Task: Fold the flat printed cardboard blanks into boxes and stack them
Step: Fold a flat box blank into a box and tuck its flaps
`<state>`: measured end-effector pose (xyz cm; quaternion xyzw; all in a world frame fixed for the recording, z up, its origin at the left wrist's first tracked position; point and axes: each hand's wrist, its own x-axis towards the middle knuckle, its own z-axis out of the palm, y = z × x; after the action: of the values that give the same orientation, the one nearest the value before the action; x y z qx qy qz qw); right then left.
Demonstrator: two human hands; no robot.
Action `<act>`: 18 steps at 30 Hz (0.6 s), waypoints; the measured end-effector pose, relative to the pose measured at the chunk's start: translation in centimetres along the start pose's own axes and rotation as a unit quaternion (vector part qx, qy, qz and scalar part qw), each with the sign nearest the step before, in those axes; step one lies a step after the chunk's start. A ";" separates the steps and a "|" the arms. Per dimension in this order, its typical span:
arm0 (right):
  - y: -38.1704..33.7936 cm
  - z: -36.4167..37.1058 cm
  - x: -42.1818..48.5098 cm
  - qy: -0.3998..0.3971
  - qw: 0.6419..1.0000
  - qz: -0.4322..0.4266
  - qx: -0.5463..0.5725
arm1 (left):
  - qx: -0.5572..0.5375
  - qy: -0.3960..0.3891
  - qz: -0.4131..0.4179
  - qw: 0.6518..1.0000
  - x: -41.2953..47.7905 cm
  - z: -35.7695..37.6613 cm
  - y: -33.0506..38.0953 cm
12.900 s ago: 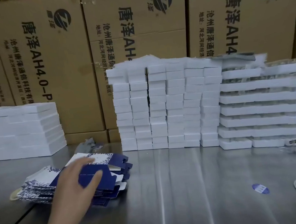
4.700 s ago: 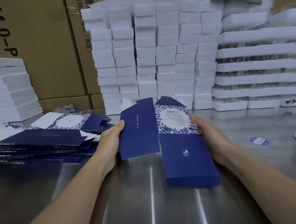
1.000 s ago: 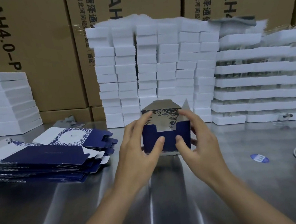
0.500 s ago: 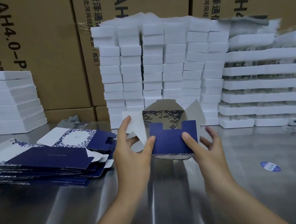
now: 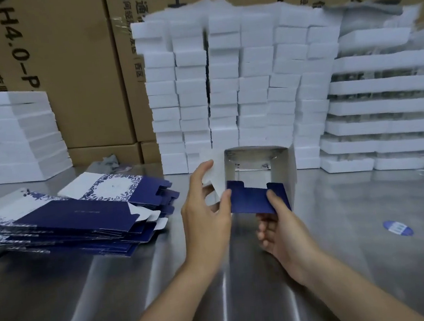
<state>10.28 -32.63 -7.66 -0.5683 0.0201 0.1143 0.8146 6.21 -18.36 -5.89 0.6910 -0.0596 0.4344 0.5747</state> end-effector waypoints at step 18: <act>-1.5 0.5 -0.3 0.035 0.997 -0.069 -0.026 | -0.129 -0.103 -0.371 0.914 -0.6 2.5 -0.4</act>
<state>10.22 -32.67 -6.02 -0.5928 0.0061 0.0388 0.8044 7.38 -20.54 -6.54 0.6239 0.0866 0.1050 0.7695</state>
